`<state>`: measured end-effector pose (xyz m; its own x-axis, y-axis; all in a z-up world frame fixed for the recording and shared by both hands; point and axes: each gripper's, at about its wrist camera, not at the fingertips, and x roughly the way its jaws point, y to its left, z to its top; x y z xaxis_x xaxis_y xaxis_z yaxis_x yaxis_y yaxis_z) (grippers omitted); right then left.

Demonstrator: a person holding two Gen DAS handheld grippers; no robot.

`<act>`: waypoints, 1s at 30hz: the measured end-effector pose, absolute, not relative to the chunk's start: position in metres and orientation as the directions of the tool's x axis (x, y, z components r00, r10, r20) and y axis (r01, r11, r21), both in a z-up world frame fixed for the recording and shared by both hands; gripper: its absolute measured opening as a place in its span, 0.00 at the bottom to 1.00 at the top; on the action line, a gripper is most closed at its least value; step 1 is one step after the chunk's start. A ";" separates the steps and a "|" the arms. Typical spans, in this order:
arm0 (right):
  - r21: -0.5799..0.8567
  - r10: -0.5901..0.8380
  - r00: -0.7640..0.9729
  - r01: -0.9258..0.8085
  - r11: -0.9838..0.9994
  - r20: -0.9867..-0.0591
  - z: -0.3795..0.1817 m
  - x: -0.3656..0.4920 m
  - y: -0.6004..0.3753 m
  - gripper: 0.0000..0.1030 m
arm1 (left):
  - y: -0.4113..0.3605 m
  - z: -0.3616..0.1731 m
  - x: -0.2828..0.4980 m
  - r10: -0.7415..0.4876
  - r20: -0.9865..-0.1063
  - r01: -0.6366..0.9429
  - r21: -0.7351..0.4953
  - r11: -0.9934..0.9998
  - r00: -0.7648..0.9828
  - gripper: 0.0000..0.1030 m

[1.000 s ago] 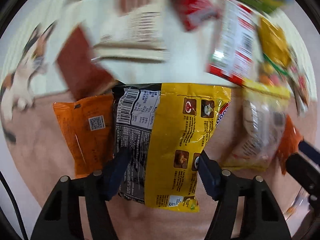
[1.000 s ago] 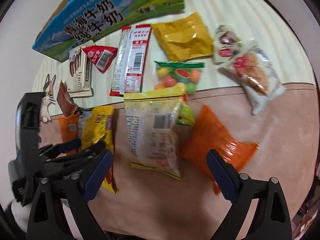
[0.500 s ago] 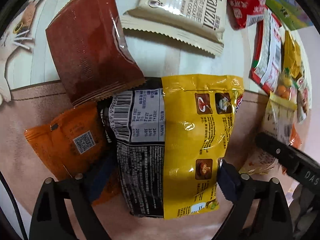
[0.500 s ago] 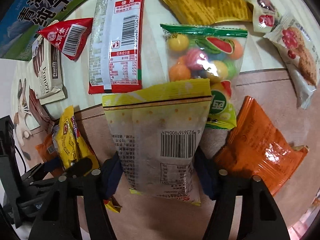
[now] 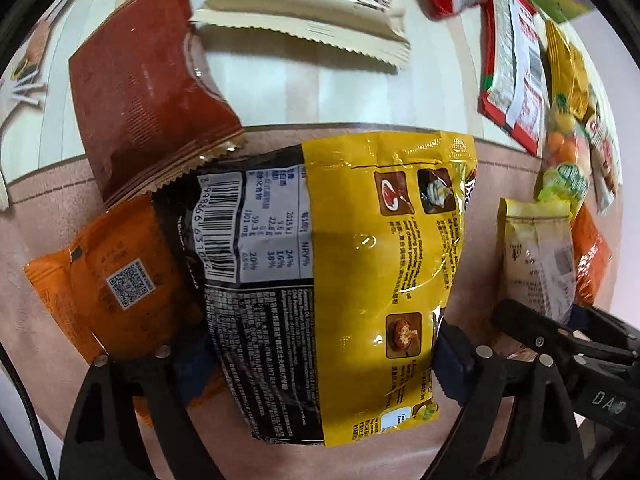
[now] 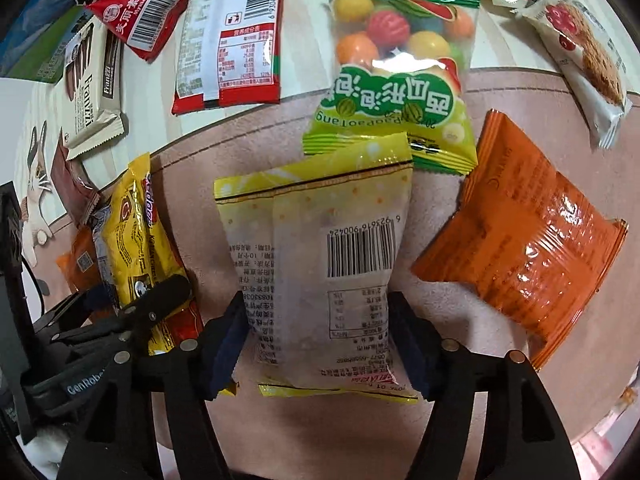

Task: Organize snacks
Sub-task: 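Grasp the yellow-black chip bag with the left tool while the right tool grasps the clear cracker bag, then carry both bags into the cardboard box and open both tools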

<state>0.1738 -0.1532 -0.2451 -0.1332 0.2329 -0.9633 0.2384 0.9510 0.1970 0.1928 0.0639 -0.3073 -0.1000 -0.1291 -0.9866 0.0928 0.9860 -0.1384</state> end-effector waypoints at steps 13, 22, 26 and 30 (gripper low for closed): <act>0.182 0.207 -0.134 0.172 0.968 -0.969 -0.246 0.163 -0.145 0.57 | 0.029 -0.288 0.176 -0.012 -0.999 0.087 -0.015 0.996 -0.040 0.83; 0.223 0.241 -0.102 0.160 0.961 -0.965 -0.223 0.150 -0.155 0.48 | 0.015 -0.263 0.168 -0.018 -0.999 0.065 -0.020 0.998 -0.035 0.83; 0.254 0.267 -0.070 0.150 0.955 -0.961 -0.205 0.148 -0.158 0.48 | 0.010 -0.237 0.170 -0.027 -1.000 0.059 -0.028 0.998 -0.013 0.83; 0.298 0.303 -0.025 0.134 0.945 -0.953 -0.179 0.148 -0.163 0.47 | 0.010 -0.200 0.179 -0.054 -0.998 0.048 -0.052 0.997 0.037 0.83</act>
